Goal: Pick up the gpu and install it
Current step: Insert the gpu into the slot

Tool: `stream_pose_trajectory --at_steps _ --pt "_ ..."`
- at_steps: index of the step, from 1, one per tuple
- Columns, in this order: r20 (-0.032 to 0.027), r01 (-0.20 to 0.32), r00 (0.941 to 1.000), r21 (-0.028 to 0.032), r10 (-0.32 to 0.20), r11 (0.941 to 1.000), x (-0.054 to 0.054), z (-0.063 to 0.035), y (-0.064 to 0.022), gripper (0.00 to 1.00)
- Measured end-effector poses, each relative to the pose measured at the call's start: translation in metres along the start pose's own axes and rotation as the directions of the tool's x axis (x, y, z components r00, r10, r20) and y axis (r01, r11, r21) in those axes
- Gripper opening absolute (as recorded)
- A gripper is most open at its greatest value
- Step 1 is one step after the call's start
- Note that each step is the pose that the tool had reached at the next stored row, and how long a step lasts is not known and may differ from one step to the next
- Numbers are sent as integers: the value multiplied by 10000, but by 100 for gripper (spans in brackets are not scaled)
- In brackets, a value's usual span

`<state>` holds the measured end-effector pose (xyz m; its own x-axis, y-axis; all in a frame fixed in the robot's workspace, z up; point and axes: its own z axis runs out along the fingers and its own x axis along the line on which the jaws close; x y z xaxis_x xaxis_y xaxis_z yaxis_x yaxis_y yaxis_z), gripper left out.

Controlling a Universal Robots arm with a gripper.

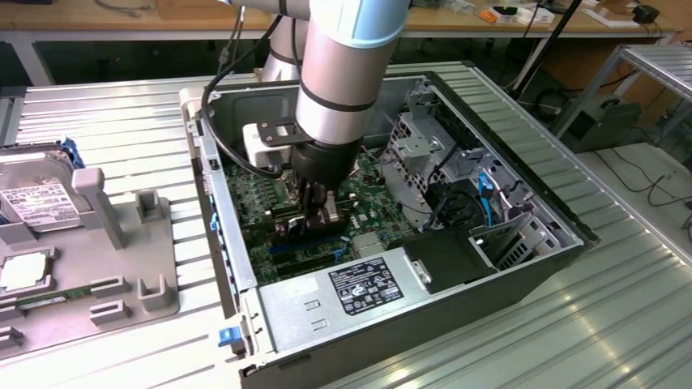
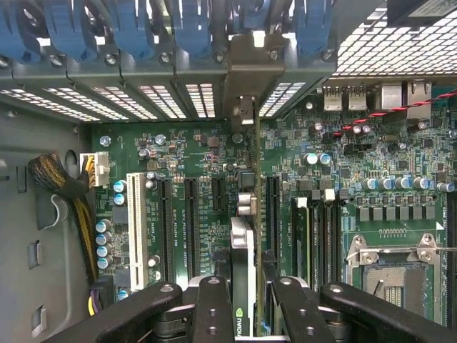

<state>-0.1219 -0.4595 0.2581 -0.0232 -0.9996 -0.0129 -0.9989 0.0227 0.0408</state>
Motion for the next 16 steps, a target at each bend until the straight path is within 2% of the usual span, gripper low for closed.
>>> stream_pose_trajectory --at_steps 4,14,15,16 --pt "2 1 10000 2 -1 10000 1 60 10 27" --pt "3 -1 10000 0 1 10000 3 68 23 27" --pt "17 -2 10000 7 2 10000 2 74 23 28" --pt "9 -1 10000 5 1 10000 2 71 23 34"
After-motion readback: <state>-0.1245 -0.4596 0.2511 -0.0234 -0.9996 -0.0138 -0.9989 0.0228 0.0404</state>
